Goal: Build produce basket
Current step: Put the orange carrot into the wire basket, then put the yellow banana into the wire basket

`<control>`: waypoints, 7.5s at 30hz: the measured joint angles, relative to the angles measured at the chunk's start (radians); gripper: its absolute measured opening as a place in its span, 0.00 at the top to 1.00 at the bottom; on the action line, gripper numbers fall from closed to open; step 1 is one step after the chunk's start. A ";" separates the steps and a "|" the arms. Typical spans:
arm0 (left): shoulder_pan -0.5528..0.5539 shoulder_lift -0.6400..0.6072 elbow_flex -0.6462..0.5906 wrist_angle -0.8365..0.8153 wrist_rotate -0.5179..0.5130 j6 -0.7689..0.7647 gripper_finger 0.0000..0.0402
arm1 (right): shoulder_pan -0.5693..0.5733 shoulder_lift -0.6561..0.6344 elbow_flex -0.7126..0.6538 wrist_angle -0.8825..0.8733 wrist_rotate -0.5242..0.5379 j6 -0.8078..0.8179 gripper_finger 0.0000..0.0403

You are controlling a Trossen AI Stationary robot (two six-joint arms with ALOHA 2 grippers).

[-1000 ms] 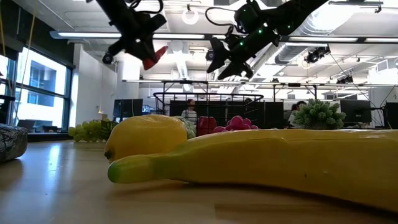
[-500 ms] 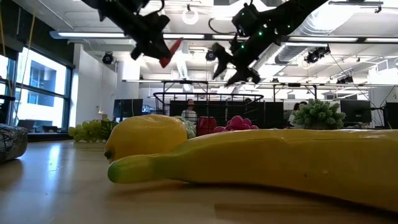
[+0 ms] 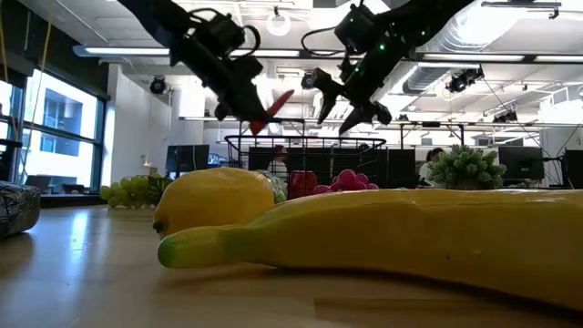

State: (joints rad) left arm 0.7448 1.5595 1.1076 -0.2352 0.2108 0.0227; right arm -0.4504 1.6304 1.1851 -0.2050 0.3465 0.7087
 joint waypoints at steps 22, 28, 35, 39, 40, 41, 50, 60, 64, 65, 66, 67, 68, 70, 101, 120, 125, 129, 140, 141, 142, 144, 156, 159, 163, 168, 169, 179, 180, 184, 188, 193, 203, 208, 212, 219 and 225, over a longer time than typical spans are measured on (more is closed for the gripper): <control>-0.060 0.155 0.000 0.002 -0.002 0.039 0.82 | 0.051 -0.088 0.000 -0.025 0.102 0.054 0.42; -0.060 0.155 0.000 -0.008 -0.013 0.037 0.81 | 0.065 -0.088 0.000 -0.025 0.123 0.054 0.42; -0.074 0.154 0.000 -0.036 -0.012 0.077 0.68 | 0.067 -0.088 0.000 -0.026 0.123 0.054 0.42; -0.074 0.154 0.000 -0.038 -0.013 0.076 0.61 | 0.067 -0.088 0.000 -0.025 0.123 0.054 0.42; -0.074 0.154 0.000 -0.039 -0.013 0.075 0.60 | 0.067 -0.088 0.000 -0.025 0.123 0.054 0.42; -0.074 0.154 0.000 -0.039 -0.013 0.075 0.59 | 0.067 -0.088 0.000 -0.025 0.123 0.054 0.42; -0.074 0.154 0.015 -0.044 -0.013 0.076 0.58 | 0.078 -0.093 0.000 -0.032 0.122 0.051 0.42; -0.071 0.135 0.153 -0.211 -0.013 0.086 0.58 | 0.143 -0.179 0.000 -0.100 0.082 -0.005 0.42; -0.069 0.118 0.168 -0.273 -0.013 0.084 0.58 | 0.182 -0.215 0.000 -0.163 0.058 0.006 0.42; -0.069 0.109 0.168 -0.277 -0.013 0.081 0.58 | 0.192 -0.221 0.000 -0.178 0.041 0.018 0.42; -0.071 0.099 0.169 -0.284 -0.013 0.069 0.58 | 0.203 -0.228 0.000 -0.194 0.023 0.029 0.42; -0.072 0.089 0.169 -0.302 -0.013 0.054 0.58 | 0.213 -0.234 0.000 -0.215 0.001 0.040 0.42; -0.072 0.078 0.169 -0.321 -0.013 0.038 0.58 | 0.224 -0.238 0.000 -0.237 -0.015 0.049 0.42; -0.075 0.054 0.169 -0.349 -0.013 0.011 0.58 | 0.244 -0.247 0.000 -0.290 -0.051 0.062 0.42; -0.519 -0.258 -0.022 -0.570 -0.235 -0.513 0.58 | 0.541 -0.258 -0.003 -0.997 -0.157 0.466 0.42; -0.567 -0.268 -0.039 -0.573 -0.377 -0.415 0.58 | 0.628 -0.258 -0.113 -1.146 -0.090 0.941 0.42; -0.568 -0.267 -0.039 -0.573 -0.380 -0.377 0.58 | 0.628 -0.257 -0.154 -1.146 -0.112 1.067 0.42; -0.569 -0.267 -0.039 -0.573 -0.379 -0.360 0.58 | 0.628 -0.257 -0.188 -1.143 -0.111 1.191 0.42; -0.568 -0.267 -0.039 -0.574 -0.372 -0.242 0.58 | 0.628 -0.257 -0.314 -1.132 -0.112 1.493 0.42; -0.568 -0.267 -0.039 -0.574 -0.372 -0.234 0.58 | 0.628 -0.257 -0.321 -1.131 -0.112 1.513 0.42; -0.568 -0.267 -0.039 -0.574 -0.371 -0.228 0.58 | 0.628 -0.257 -0.328 -1.131 -0.112 1.527 0.42; -0.568 -0.267 -0.039 -0.574 -0.371 -0.218 0.58 | 0.628 -0.257 -0.341 -1.126 -0.112 1.555 0.42; -0.568 -0.267 -0.039 -0.574 -0.371 -0.175 0.58 | 0.603 -0.257 -0.493 -0.917 -0.145 1.591 0.42; -0.568 -0.266 -0.039 -0.574 -0.371 -0.175 0.58 | 0.597 -0.257 -0.517 -0.887 -0.175 1.591 0.42; -0.568 -0.266 -0.039 -0.574 -0.371 -0.175 0.58 | 0.593 -0.257 -0.533 -0.887 -0.182 1.591 0.42; -0.568 -0.266 -0.039 -0.574 -0.372 -0.175 0.58 | 0.578 -0.257 -0.570 -0.850 -0.188 1.587 0.42; -0.568 -0.266 -0.039 -0.574 -0.372 -0.175 0.58 | 0.574 -0.257 -0.581 -0.834 -0.193 1.586 0.42; -0.559 -0.266 -0.039 -0.574 -0.378 -0.175 0.58 | 0.568 -0.257 -0.620 -0.751 -0.191 1.562 0.71; -0.554 -0.266 -0.039 -0.574 -0.377 -0.175 0.58 | 0.568 -0.257 -0.617 -0.752 -0.193 1.559 0.74; -0.523 -0.266 -0.039 -0.575 -0.379 -0.176 0.58 | 0.568 -0.257 -0.597 -0.752 -0.192 1.518 0.75; -0.481 -0.275 -0.039 -0.577 -0.375 -0.161 0.58 | 0.568 -0.257 -0.552 -0.751 -0.175 1.462 0.75; -0.420 -0.303 -0.038 -0.576 -0.372 -0.149 0.58 | 0.568 -0.257 -0.467 -0.752 -0.115 1.377 0.75; -0.272 -0.350 -0.038 -0.565 -0.370 -0.067 0.58 | 0.568 -0.257 -0.267 -0.758 0.097 1.245 0.75; -0.226 -0.350 -0.038 -0.560 -0.371 -0.027 0.58 | 0.568 -0.257 -0.169 -0.811 0.204 1.210 0.75; -0.209 -0.350 -0.038 -0.558 -0.368 -0.019 0.58 | 0.564 -0.257 -0.088 -0.858 0.276 1.159 0.75; -0.207 -0.350 -0.038 -0.515 -0.337 -0.018 0.58 | 0.492 -0.257 0.000 -0.851 0.335 0.961 0.75; -0.208 -0.350 -0.038 -0.494 -0.321 -0.027 0.58 | 0.384 -0.257 0.029 -0.744 0.325 0.695 0.75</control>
State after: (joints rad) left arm 0.5373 1.2091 1.0695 -0.7296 -0.1101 -0.0040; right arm -0.0660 1.3731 1.2140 -0.9491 0.6719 1.4038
